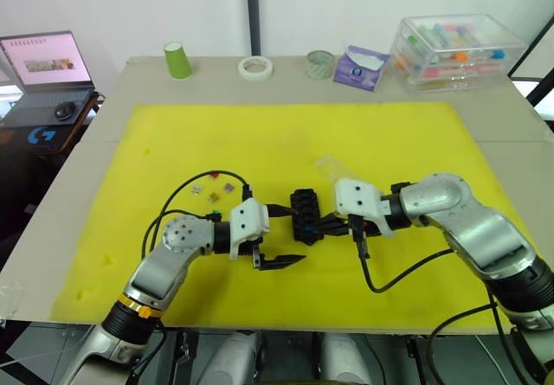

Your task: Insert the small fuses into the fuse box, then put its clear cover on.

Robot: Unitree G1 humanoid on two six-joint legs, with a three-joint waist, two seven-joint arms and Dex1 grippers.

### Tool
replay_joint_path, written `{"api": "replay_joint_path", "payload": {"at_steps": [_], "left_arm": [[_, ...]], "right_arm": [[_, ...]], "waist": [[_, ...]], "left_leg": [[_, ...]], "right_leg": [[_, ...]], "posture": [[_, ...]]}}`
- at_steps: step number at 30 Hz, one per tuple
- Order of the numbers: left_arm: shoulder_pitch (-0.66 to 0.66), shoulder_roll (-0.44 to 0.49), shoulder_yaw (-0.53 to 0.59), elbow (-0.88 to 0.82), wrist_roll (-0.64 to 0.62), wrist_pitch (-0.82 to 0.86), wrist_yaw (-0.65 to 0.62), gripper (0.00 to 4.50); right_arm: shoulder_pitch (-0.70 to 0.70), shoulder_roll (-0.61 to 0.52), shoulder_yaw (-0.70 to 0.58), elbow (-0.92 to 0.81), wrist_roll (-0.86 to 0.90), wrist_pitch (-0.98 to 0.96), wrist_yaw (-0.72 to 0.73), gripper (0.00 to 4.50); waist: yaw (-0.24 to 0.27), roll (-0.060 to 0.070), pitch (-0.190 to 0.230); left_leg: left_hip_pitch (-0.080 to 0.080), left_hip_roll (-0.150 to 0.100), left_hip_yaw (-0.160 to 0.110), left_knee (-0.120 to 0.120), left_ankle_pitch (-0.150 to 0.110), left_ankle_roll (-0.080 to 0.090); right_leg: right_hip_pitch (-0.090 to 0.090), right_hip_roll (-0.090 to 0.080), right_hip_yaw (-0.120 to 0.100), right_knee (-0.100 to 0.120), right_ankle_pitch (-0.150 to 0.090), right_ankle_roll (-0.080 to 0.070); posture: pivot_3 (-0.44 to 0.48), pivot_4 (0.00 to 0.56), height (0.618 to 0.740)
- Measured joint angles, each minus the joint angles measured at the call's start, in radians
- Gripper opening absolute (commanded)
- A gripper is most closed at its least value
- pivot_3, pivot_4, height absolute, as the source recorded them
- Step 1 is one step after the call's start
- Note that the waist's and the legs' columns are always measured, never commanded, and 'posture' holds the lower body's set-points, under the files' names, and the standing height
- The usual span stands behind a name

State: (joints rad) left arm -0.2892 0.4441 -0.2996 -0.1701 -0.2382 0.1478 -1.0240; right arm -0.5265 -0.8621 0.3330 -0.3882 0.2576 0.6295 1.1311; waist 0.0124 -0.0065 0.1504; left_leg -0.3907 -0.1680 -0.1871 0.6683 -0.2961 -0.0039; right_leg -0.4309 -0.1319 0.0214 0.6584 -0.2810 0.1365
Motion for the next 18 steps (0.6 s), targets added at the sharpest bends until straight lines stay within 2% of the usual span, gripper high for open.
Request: {"api": "replay_joint_path", "payload": {"at_steps": [3,12,18], "left_arm": [[0.000,0.000,0.000,0.000,0.000,0.001,0.000,4.50],[-0.007,-0.005,0.000,0.000,0.000,0.003,0.000,4.50],[-0.015,-0.005,0.000,0.000,0.000,0.002,-0.003,4.50]], "right_arm": [[-0.001,0.009,0.000,0.004,-0.001,0.002,-0.001,0.76],[0.000,0.014,0.002,0.011,-0.007,0.005,-0.003,3.88],[0.001,0.014,-0.005,0.010,-0.004,0.006,-0.007,3.88]], "waist": [[0.000,0.000,0.000],[0.000,0.000,0.000],[0.000,0.000,0.000]], "left_leg": [[0.000,0.000,0.000,0.000,0.000,0.000],[0.000,0.000,0.000,0.000,0.000,0.000],[0.000,0.000,0.000,0.000,0.000,0.000]], "right_leg": [[0.000,0.000,0.000,0.000,0.000,0.000],[0.000,0.000,0.000,0.000,0.000,0.000],[0.000,0.000,0.000,0.000,0.000,0.000]], "posture": [[0.000,0.150,0.740],[0.000,0.150,0.740],[0.000,0.150,0.740]]}}
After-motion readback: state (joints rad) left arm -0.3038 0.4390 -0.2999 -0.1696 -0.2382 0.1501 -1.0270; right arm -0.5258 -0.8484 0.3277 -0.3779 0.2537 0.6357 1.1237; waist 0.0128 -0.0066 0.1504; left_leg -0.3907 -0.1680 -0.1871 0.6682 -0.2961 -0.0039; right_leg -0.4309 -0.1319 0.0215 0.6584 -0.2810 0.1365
